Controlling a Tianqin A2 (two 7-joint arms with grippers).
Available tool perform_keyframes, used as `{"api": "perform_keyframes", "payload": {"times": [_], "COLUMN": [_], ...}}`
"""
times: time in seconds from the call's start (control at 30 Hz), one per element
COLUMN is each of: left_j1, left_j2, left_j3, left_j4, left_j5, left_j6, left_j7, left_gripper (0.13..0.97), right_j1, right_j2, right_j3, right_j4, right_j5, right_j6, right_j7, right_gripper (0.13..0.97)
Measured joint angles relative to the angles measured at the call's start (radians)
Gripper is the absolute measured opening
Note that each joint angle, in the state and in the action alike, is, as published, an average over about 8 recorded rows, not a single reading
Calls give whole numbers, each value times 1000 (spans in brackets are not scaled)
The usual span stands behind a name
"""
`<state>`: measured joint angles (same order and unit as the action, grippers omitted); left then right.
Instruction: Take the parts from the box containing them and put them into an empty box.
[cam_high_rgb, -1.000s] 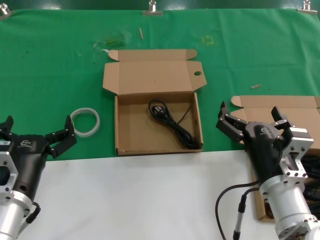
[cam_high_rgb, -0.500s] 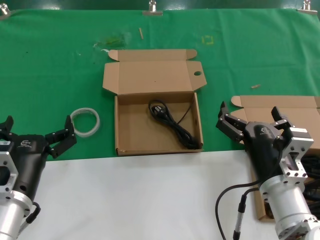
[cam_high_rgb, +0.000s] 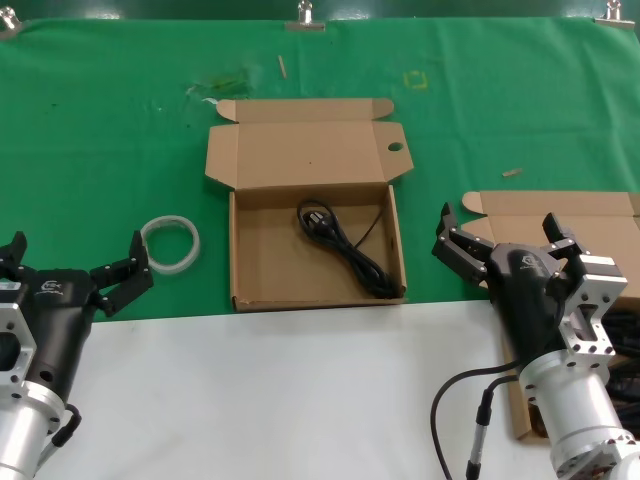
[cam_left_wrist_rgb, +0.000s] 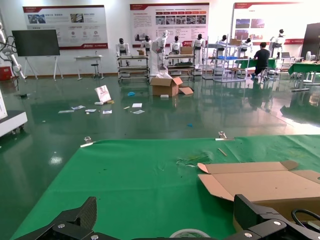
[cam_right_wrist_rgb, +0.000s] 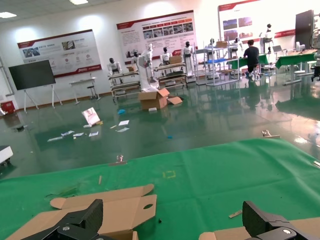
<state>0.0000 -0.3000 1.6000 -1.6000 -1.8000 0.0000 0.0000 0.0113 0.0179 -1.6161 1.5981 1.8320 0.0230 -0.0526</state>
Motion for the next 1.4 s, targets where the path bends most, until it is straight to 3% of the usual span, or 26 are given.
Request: {"api": "perform_keyframes", "payload": {"times": [1.4], "left_j1": [0], "left_j2": [0], "left_j3": [0], "left_j4": [0], "left_j5": [0], "left_j6": [0], "left_j7": [0], "left_gripper": [966], "right_j1": [0], "right_j2": [0], "right_j3": [0], "right_j4": [0], "right_j5": [0], "right_j6": [0], "right_j7": [0], "right_gripper": [966]}}
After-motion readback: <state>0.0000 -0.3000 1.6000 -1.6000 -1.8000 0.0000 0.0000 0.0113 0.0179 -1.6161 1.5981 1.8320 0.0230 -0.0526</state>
